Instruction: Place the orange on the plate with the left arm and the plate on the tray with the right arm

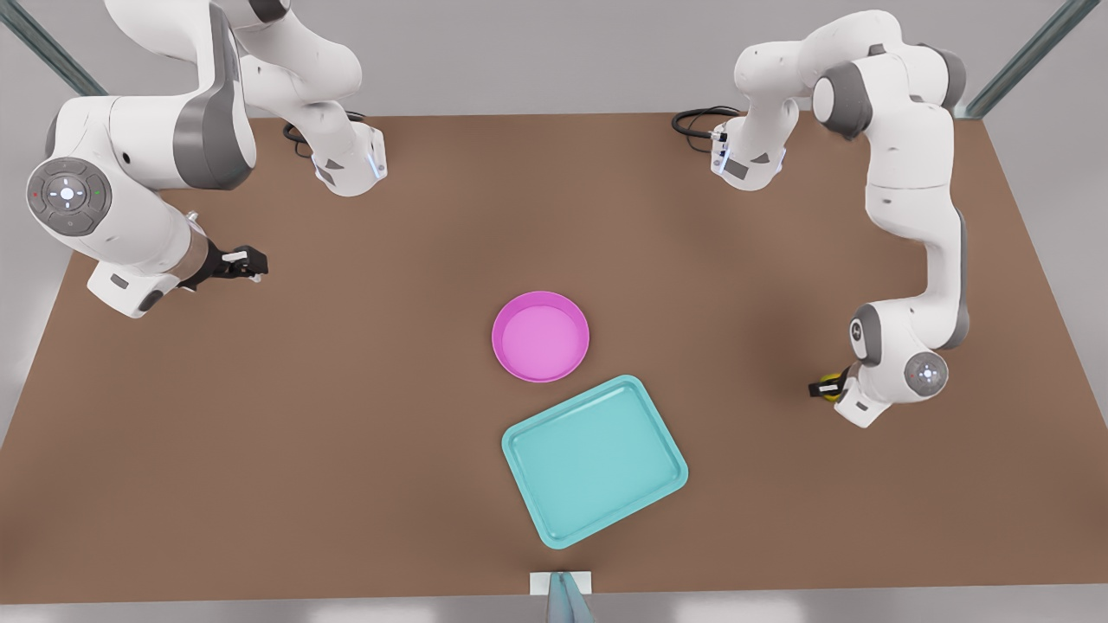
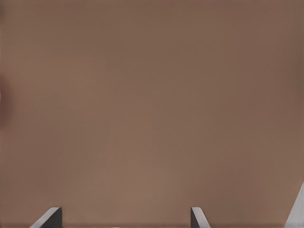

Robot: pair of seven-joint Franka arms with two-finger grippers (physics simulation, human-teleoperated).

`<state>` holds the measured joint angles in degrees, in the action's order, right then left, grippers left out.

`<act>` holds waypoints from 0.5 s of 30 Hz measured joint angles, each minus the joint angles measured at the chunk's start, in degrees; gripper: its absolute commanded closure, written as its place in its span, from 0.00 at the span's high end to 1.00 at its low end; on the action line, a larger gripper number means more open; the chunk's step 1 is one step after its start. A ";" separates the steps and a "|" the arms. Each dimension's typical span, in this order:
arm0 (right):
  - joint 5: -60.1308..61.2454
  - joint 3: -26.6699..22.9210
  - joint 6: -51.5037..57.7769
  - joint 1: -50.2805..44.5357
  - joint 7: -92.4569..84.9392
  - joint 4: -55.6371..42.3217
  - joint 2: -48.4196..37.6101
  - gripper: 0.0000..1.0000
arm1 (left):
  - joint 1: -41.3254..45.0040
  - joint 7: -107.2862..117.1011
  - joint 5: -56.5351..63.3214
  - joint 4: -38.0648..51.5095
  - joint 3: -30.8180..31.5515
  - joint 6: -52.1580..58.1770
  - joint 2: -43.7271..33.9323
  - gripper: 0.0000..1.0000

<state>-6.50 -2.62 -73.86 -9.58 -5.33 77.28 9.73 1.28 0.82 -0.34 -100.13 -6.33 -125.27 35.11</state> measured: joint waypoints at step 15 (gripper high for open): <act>0.05 0.00 0.27 0.48 0.02 0.00 0.74 1.00 | 35.96 29.95 -1.76 26.13 17.74 17.64 11.67 0.64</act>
<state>-6.45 -2.62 -73.59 -9.10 -5.31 77.28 10.47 37.24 30.77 -2.09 -74.00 11.40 -107.63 46.77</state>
